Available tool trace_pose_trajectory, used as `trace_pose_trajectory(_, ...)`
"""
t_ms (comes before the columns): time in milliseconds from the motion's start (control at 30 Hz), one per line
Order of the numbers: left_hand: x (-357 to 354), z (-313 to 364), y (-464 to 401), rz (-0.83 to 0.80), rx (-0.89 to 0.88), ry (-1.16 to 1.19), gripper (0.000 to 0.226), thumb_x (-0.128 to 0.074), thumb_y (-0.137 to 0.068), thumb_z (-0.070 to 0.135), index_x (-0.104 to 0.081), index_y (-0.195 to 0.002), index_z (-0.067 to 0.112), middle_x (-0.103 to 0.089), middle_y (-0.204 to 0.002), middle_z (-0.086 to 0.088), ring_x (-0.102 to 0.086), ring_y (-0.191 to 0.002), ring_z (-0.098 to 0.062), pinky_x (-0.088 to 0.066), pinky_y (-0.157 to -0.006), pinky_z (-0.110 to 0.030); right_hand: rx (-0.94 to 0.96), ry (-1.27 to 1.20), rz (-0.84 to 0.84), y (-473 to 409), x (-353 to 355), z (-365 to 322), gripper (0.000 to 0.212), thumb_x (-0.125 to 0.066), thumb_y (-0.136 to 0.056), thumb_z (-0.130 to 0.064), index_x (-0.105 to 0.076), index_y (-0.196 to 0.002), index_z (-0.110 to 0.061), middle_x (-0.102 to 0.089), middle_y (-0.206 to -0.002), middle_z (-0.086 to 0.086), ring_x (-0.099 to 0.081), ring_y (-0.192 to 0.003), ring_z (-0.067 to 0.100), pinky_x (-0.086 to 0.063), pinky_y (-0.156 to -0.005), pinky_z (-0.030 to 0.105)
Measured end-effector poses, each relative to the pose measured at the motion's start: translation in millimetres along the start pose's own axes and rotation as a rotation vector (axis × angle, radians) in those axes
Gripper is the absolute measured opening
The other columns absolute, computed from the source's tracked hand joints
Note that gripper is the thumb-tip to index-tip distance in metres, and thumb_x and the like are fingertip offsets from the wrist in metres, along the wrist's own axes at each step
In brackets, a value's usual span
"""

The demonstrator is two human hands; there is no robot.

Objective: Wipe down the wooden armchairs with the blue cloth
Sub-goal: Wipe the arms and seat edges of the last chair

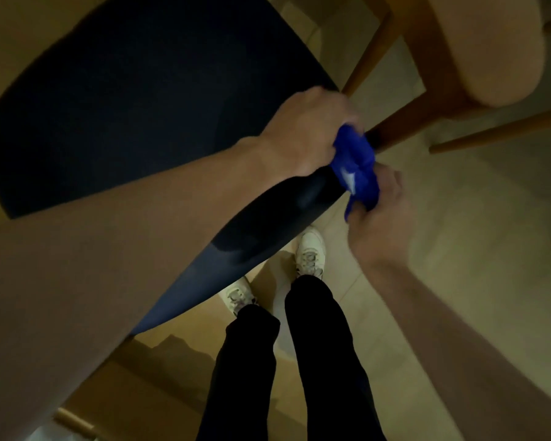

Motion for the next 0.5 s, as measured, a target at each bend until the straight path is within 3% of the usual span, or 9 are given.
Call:
trace_pose_trajectory(133, -1.4, -27.2, 66.8, -0.024, 0.026, -0.034, 0.046, -0.061, -0.079, -0.002, -0.067, -0.117, 0.023, -0.064, -0.12, 0.005, -0.058, -0.111, -0.018, -0.044, -0.097, -0.037, 0.014, -0.036, -0.006, 49.9, -27.3, -20.4, 0.056, -0.06, -0.077, 0.007, -0.057, -0.13, -0.01, -0.055, -0.117, 0.005, -0.05, -0.095, 0.012, -0.037, -0.082, 0.015)
trace_pose_trajectory(267, -9.8, -56.4, 142.8, -0.117, 0.143, -0.094, 0.045, -0.058, -0.078, -0.002, -0.069, -0.112, 0.026, -0.065, -0.115, 0.007, -0.058, -0.107, -0.02, -0.045, -0.092, -0.038, -0.015, -0.052, -0.187, 112.3, -67.4, -41.5, 0.055, -0.063, -0.078, 0.004, -0.056, -0.13, -0.014, -0.054, -0.119, 0.004, -0.054, -0.104, 0.023, -0.051, -0.087, 0.037)
trace_pose_trajectory(367, -15.5, -79.2, 202.5, -0.187, 0.226, -0.12, 0.042, -0.061, -0.077, 0.001, -0.07, -0.109, 0.028, -0.066, -0.114, 0.01, -0.058, -0.108, -0.016, -0.045, -0.092, -0.036, 0.031, -0.037, -0.336, 157.7, -97.8, -61.2, 0.056, -0.068, -0.079, -0.002, -0.055, -0.131, -0.018, -0.053, -0.122, 0.0, -0.054, -0.106, 0.019, -0.053, -0.085, 0.034)
trace_pose_trajectory(500, -19.2, -101.6, 263.3, -0.26, 0.433, -0.12, 0.043, -0.066, -0.081, 0.013, -0.064, -0.117, 0.036, -0.063, -0.121, 0.016, -0.058, -0.112, -0.012, -0.047, -0.092, -0.035, 0.24, 0.013, -0.59, 180.9, -112.8, -81.8, 0.056, -0.065, -0.082, -0.006, -0.052, -0.134, -0.021, -0.05, -0.126, -0.003, -0.051, -0.11, 0.017, -0.051, -0.09, 0.029)
Point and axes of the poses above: each hand's wrist, its own y-axis away from the middle knuckle, its own x-axis out of the back of the hand, z = x × y, the point moved 8 cm from there along -y, towards the middle knuckle
